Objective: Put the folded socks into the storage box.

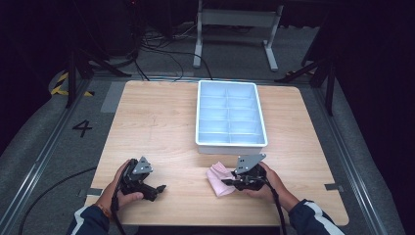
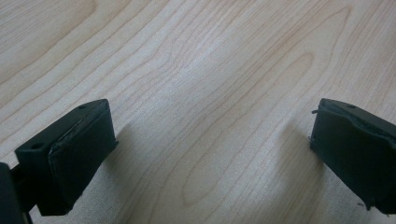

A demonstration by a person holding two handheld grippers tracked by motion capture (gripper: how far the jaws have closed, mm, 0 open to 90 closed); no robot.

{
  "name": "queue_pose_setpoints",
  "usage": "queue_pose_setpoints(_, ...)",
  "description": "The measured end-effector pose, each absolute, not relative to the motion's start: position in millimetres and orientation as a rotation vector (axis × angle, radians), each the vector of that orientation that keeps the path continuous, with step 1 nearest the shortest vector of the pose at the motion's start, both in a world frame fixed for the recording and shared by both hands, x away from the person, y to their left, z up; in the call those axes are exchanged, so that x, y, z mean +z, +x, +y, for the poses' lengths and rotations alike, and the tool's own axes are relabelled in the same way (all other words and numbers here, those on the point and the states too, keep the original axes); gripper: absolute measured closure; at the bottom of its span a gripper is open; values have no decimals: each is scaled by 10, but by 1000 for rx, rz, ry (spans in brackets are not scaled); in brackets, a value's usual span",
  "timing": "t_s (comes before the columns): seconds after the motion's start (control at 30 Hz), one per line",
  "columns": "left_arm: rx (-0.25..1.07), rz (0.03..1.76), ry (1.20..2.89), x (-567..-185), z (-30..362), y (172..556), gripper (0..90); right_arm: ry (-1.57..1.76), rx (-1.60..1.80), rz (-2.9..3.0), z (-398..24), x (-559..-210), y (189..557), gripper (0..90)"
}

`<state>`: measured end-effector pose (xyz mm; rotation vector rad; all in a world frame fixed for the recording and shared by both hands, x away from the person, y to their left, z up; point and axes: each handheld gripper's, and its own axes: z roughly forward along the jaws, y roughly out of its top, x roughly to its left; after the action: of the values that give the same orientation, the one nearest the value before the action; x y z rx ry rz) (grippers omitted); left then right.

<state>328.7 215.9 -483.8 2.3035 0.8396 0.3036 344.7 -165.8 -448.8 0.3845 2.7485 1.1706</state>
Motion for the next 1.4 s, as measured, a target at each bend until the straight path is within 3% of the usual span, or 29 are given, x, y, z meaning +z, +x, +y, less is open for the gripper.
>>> queue_pose_setpoints(1.4, 304, 840, 2303, -4838, 2159, 3287, 2, 550, 1304, 2508, -2554, -4068, 3334, 745)
